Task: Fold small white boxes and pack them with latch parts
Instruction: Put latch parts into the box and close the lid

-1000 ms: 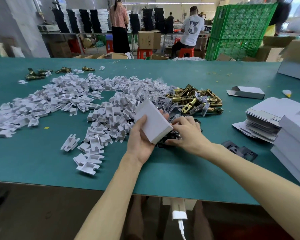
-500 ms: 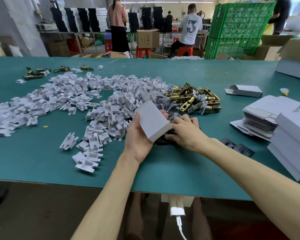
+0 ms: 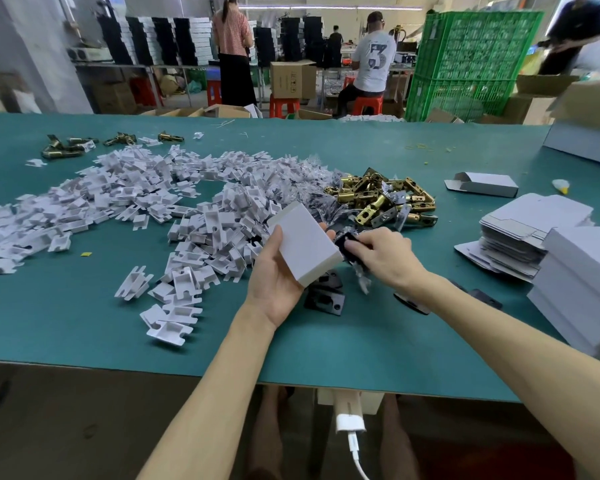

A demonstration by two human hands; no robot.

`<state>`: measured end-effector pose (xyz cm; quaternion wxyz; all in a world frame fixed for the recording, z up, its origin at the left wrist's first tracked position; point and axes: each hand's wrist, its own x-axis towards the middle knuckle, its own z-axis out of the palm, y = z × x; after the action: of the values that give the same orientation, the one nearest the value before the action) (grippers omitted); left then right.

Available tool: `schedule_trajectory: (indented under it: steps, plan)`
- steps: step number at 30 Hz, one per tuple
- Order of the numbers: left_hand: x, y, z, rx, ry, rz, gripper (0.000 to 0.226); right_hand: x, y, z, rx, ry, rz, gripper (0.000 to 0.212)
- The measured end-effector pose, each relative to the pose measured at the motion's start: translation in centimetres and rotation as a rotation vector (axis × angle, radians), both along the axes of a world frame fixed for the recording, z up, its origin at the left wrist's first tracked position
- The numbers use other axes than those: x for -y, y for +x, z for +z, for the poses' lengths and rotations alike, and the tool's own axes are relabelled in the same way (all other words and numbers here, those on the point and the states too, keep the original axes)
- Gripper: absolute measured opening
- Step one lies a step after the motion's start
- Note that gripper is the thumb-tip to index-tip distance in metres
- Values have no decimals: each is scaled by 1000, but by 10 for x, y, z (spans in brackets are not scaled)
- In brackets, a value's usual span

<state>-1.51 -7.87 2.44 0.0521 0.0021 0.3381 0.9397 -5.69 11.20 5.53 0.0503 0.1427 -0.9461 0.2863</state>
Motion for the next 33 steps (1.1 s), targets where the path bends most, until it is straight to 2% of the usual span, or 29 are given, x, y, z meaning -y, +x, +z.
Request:
schedule_trajectory:
  steps: [6, 10, 13, 16, 18, 22, 28, 30, 33]
  plan:
    - [-1, -1, -4, -5, -74, -18, 53, -2, 0, 16, 128, -566, -74, 29]
    - [-4, -1, -4, 23, -127, -48, 52, 1, 1, 25, 435, -833, -105, 32]
    - [-5, 2, -3, 34, -172, -85, 53, -4, 6, 29, 650, -997, 18, 41]
    - [-7, 3, -4, 48, -202, -118, 53, -12, 12, 30, 763, -1141, 126, 67]
    - [-9, 4, -4, 49, -207, -145, 53, -18, 12, 30, 759, -1187, 119, 61]
    - [-10, 3, -5, 54, -234, -172, 55, -29, 14, 28, 695, -1110, 132, 24]
    - [-11, 5, -4, 18, -295, -215, 54, -43, 16, 30, 630, -1098, 78, 17]
    - [-11, 6, -3, -22, -343, -230, 55, -47, 15, 29, 579, -958, 40, 17]
    - [-12, 8, -2, -50, -390, -256, 60, -53, 18, 25, 421, -570, 1, 14]
